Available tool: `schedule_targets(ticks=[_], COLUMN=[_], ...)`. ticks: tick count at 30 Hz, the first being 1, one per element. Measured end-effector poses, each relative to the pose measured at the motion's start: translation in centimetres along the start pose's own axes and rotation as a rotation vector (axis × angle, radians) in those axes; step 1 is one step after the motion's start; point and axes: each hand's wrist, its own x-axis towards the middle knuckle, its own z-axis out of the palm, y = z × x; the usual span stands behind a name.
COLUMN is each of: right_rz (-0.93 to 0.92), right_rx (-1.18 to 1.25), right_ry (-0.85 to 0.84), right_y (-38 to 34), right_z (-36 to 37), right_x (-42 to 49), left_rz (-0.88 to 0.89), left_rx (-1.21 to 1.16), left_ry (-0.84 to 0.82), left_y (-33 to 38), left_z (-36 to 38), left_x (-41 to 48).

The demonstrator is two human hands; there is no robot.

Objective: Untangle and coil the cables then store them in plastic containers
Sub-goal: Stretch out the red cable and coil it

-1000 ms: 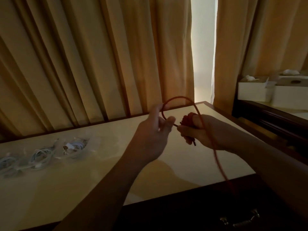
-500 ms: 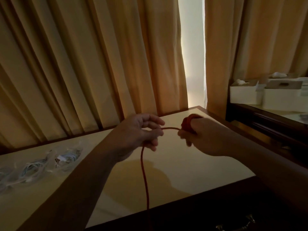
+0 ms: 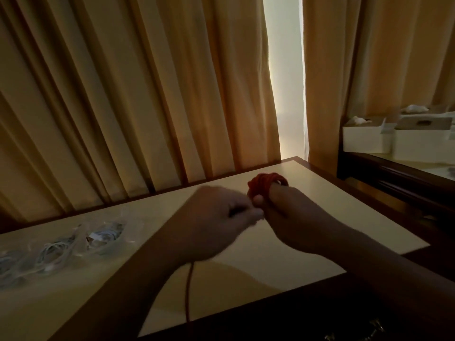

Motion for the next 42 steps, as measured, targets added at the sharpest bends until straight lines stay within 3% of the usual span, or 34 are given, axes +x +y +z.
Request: schedule_targets(ticks=[3, 5, 8, 9, 10, 12, 13, 14, 16, 18, 19, 21, 22, 23, 25, 26, 27, 29, 31, 32, 34, 35, 36, 37, 39, 40, 42], right_rz=[0.192, 0.178, 0.049, -0.014, -0.082, -0.137, -0.111, -0.048, 0.120, 0.243, 0.228, 0.091, 0.015, -0.053, -0.151, -0.147, -0.108, 0.068, 0.243, 0.229, 0.041, -0.038, -0.082, -0.123, -0.109, -0.047, 0.205], right_rx=[0.515, 0.883, 1.294, 1.204, 0.942, 0.146, -0.130, -0.217, 0.040, 0.619, 0.879, 1.196, 1.195, 1.038, 0.350, 0.021, -0.156, -0.060, 0.431, 0.702, 1.092, 1.129, 0.996, 0.690, -0.019, -0.147, 0.114], right_ry=[-0.272, -0.453, -0.299, -0.161, -0.003, 0.221, 0.228, 0.172, -0.065, -0.395, -0.460, -0.385, -0.266, -0.103, 0.187, 0.225, 0.178, -0.061, -0.417, -0.492, -0.397, -0.247, -0.058, 0.130, 0.275, 0.187, -0.182], right_y=[-1.8, -2.8, -4.7, -5.0, -4.9, -3.9, -3.0, -2.4, -2.0, -2.6, -3.2, -4.4, -4.6, -4.5, -3.6, -3.1, -2.4, -2.3, -3.5, -4.2, -5.6, -5.5, -4.9, -4.0, -2.4, -1.8, -1.8], right_z=[-0.8, -0.8, -1.1, -1.2, -1.5, -1.7, -1.7, -1.5, -1.1, -0.5, -0.3, 0.0, 0.2, 0.3, 0.3, 0.1, 0.1, 0.1, 0.5, 0.7, 0.9, 1.0, 0.9, 0.8, 0.3, 0.0, -0.1], right_x=[-1.0, -1.9, -2.2, -2.1, -1.6, -0.4, 0.1, 0.4, 0.0, -1.3, -1.8, -2.2, -2.0, -1.9, -1.1, -0.9, -0.7, -1.0, -2.2, -2.6, -2.6, -2.4, -1.9, -1.3, -0.6, -0.4, -0.8], left_rz=[0.046, 0.042, -0.088, -0.148, -0.197, -0.183, -0.116, -0.043, 0.056, 0.086, 0.103, 0.066, -0.002, -0.089, -0.186, -0.153, -0.093, 0.005, 0.018, 0.001, -0.060, -0.126, -0.194, -0.206, -0.087, -0.010, 0.065], left_rx=[-0.169, -0.406, -0.649, -0.661, -0.638, -0.438, -0.313, -0.211, -0.068, -0.103, -0.175, -0.422, -0.529, -0.559, -0.457, -0.348, -0.230, -0.072, -0.112, -0.214, -0.487, -0.558, -0.554, -0.472, -0.210, -0.118, -0.049], left_ry=[0.175, 0.256, 0.300, 0.221, 0.105, -0.101, -0.113, -0.058, 0.149, 0.304, 0.337, 0.324, 0.275, 0.181, -0.111, -0.193, -0.181, 0.019, 0.280, 0.338, 0.303, 0.233, 0.117, -0.010, -0.137, -0.108, 0.086], left_y=[-1.1, -1.8, -2.8, -2.9, -2.7, -1.5, -0.8, -0.5, -0.8, -1.6, -2.0, -2.6, -2.6, -2.5, -1.8, -1.5, -1.4, -1.7, -2.4, -2.7, -3.1, -3.0, -2.6, -2.2, -1.4, -1.3, -1.3], left_z=[-1.9, -1.7, 0.8, 2.2, 3.5, 4.2, 3.6, 2.6, 0.1, -1.5, -1.4, 0.2, 1.2, 2.2, 3.5, 3.5, 2.7, 0.4, -1.3, -1.3, 0.7, 2.3, 3.7, 4.6, 4.4, 3.4, 0.9], left_x=[0.0, 0.0, 0.2, 0.0, -0.3, -1.3, -1.6, -1.7, -1.4, -1.0, -0.8, -0.5, -0.5, -0.6, -1.5, -2.0, -2.4, -2.5, -2.2, -2.0, -1.6, -1.7, -2.1, -2.7, -3.6, -3.8, -3.6])
